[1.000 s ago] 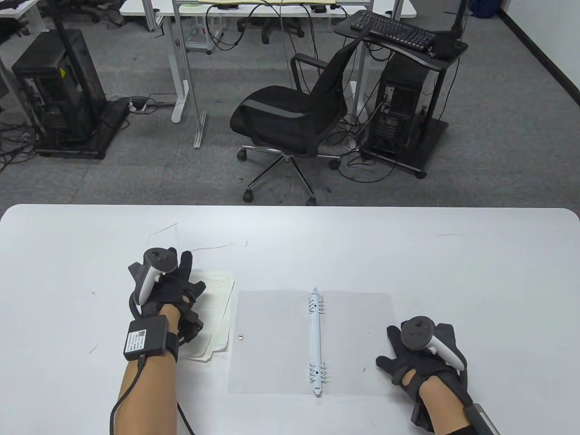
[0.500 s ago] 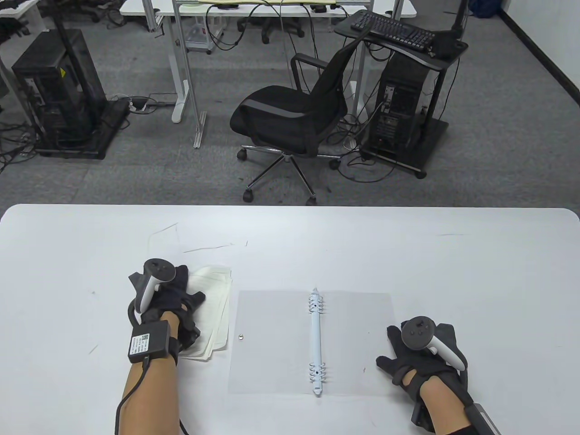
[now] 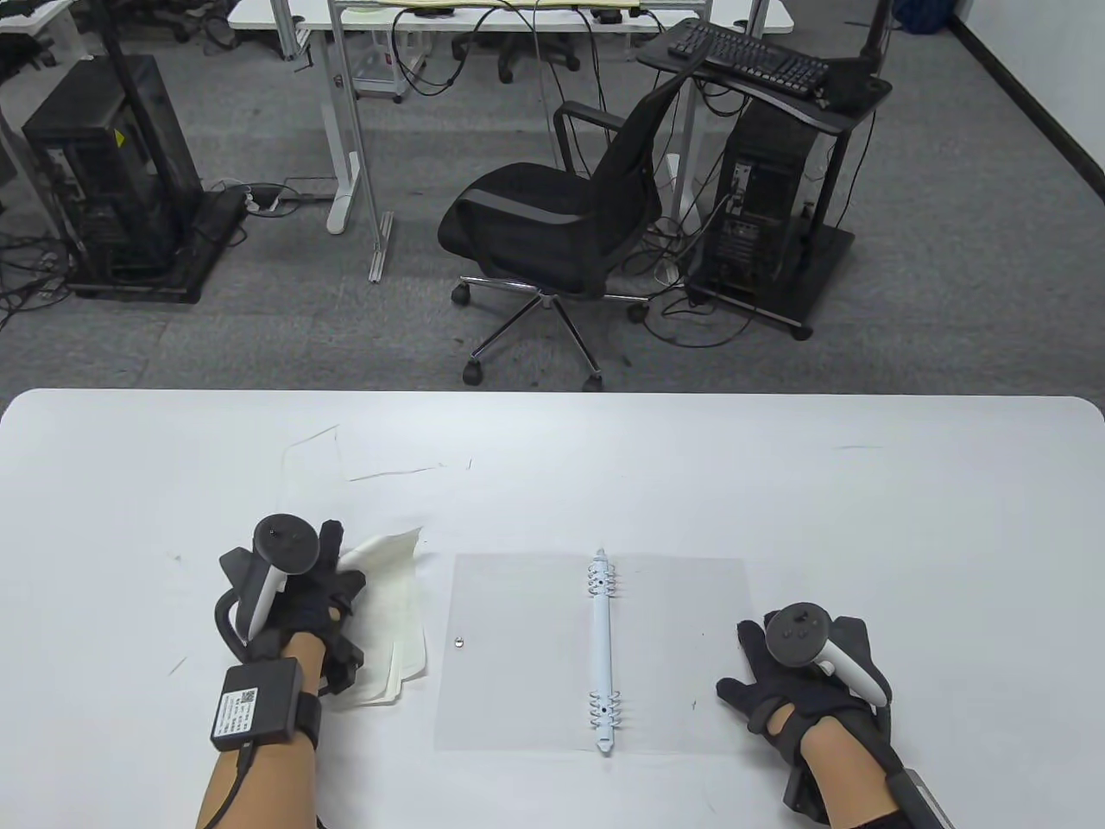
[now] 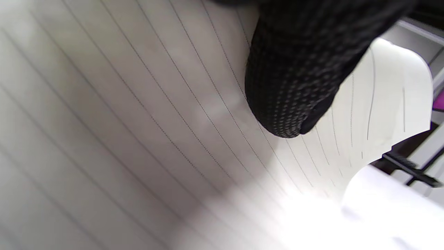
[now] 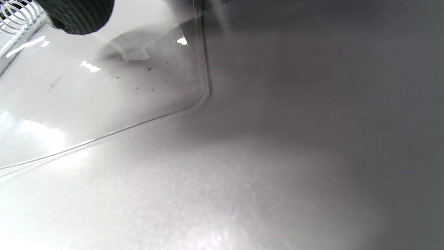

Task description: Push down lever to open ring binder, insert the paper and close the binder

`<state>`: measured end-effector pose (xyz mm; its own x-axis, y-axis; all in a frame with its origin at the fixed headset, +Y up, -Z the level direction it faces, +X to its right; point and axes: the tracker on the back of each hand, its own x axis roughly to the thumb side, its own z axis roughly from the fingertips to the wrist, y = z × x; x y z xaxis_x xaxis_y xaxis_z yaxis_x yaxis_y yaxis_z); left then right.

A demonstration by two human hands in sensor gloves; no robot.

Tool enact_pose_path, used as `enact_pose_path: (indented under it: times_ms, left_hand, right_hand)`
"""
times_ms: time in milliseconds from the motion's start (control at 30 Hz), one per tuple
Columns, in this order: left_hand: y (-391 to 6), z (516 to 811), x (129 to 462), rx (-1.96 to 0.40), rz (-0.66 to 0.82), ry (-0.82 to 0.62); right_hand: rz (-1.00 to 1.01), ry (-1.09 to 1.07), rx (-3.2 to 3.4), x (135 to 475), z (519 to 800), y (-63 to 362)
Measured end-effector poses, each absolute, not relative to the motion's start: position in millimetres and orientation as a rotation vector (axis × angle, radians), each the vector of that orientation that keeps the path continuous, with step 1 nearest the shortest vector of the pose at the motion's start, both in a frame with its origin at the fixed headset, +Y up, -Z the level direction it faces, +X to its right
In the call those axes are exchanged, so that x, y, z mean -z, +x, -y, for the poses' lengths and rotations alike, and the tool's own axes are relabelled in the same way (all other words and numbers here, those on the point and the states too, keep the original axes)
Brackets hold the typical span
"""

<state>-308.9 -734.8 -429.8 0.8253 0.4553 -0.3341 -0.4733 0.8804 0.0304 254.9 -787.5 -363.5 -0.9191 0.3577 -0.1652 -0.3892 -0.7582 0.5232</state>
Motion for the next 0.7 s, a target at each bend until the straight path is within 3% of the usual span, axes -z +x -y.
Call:
enact_pose_path:
  times_ms: [233,333,433,500,600,700]
  left_hand:
    - [-262,650,377,-0.707,-0.043,0.005]
    - [-217,632,354,-0.751,0.112,0.009]
    - [-164,630,331,-0.754,0.233,0.027]
    - [-133,636,317,-0.773,0.293,0.009]
    - [-95,650,297,-0.820,0.348,-0.011]
    - [-76,669,287,-0.889,0.340,0.011]
  right_hand:
    - [-0.724,-0.056,-2.587,361,776,260]
    - [-0.508,0.046,-2.546,354,750,258]
    - [-0.230,0.280,-2.344,341,719,245]
    - [-0.150,0.433,-2.170,333,705,232]
    - [-0.218,0.600,-1.914,320,698,214]
    - [-0.282,0.621,-1.876,316,706,206]
